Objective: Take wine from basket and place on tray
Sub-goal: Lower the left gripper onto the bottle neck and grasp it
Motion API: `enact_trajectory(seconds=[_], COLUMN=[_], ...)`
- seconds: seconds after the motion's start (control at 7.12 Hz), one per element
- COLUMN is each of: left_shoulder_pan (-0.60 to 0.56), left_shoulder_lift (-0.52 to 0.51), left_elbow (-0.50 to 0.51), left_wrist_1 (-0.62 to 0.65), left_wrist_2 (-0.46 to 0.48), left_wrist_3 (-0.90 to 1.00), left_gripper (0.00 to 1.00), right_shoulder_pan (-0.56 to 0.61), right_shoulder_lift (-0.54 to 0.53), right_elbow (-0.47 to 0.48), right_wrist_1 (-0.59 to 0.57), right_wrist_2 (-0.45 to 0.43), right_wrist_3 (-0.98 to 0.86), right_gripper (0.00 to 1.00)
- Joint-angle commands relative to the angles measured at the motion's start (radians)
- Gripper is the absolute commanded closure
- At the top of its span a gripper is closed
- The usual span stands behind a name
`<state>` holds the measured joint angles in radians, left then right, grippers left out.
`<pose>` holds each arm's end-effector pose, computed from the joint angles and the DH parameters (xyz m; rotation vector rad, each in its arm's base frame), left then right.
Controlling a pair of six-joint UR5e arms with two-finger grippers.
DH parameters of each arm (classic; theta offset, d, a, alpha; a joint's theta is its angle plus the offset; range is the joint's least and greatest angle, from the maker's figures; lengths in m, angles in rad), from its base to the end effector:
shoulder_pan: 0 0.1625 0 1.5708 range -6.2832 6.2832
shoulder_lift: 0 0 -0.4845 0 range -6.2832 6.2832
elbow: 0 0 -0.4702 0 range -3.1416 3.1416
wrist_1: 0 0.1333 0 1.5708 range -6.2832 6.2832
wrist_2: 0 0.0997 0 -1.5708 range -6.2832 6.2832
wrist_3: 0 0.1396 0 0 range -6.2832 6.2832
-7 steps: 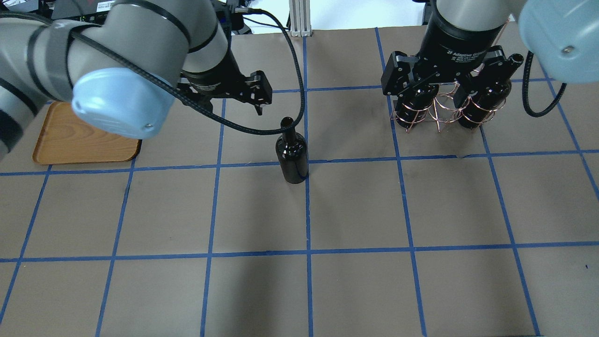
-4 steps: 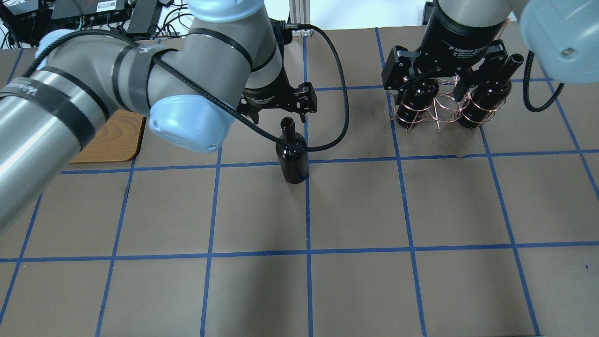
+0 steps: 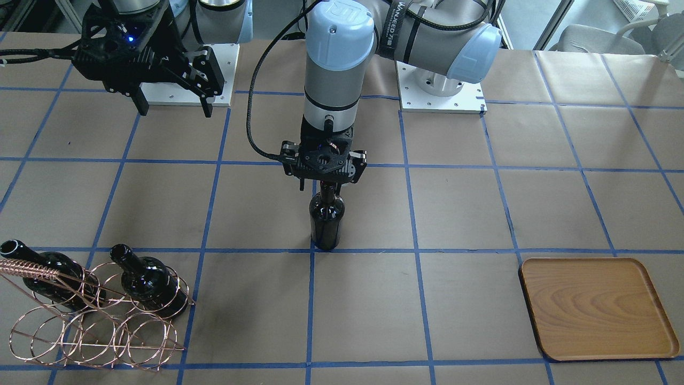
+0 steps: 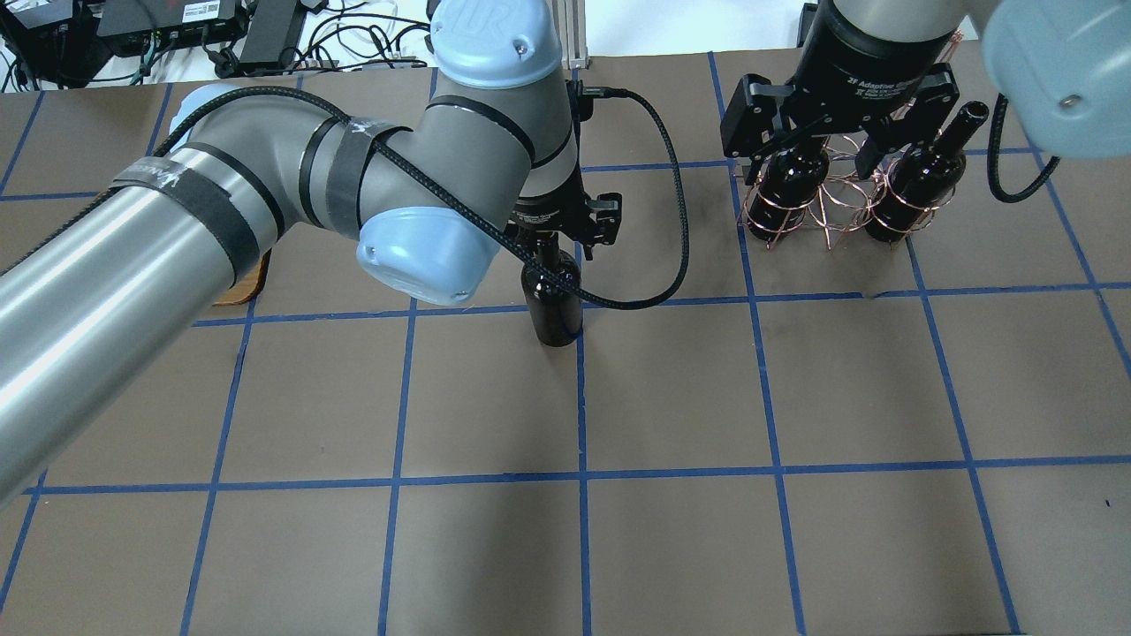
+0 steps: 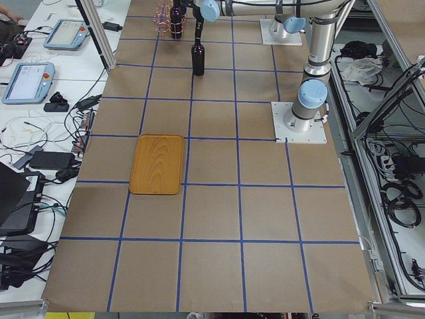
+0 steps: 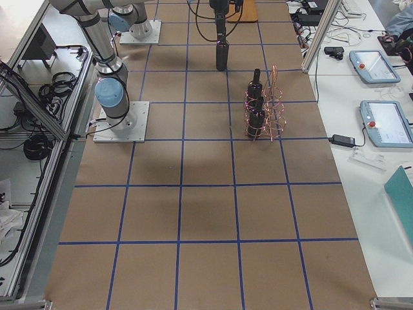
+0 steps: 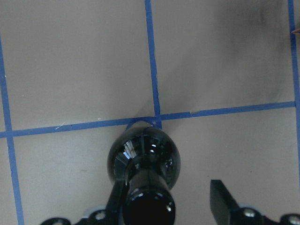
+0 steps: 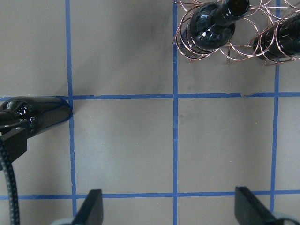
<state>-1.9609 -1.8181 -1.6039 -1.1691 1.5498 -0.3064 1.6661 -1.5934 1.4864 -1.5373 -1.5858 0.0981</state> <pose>-0.3870 -0.5829 0.3757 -0.1307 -3.0734 0.1645 0.1845 -0.5512 0.5652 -0.0052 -3.1316 0.1169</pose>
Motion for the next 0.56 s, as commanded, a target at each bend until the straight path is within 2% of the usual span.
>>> enact_trajectory(seconds=[0.0,0.14,0.28,0.42], left_shoulder_pan=[0.002,0.008,0.010,0.010], left_shoulder_lift=[0.000,0.005,0.003,0.005], left_elbow=[-0.001,0.001,0.001,0.001], left_wrist_1=[0.000,0.002,-0.001,-0.003], left_wrist_2=[0.003,0.007,0.010,0.009], left_wrist_3=[0.009,0.039,0.053,0.055], left_gripper=[0.34,0.37,0.59,0.92], right_shoulder_pan=[0.000,0.000,0.000,0.000], right_shoulder_lift=[-0.005,-0.008,-0.008,-0.008], right_elbow=[0.000,0.000,0.000,0.000], right_wrist_1=[-0.003,-0.003,-0.003,-0.003], right_wrist_2=[0.003,0.003,0.006,0.006], right_wrist_3=[-0.001,-0.001,0.000,0.000], right_gripper=[0.00,0.00,0.00,0.00])
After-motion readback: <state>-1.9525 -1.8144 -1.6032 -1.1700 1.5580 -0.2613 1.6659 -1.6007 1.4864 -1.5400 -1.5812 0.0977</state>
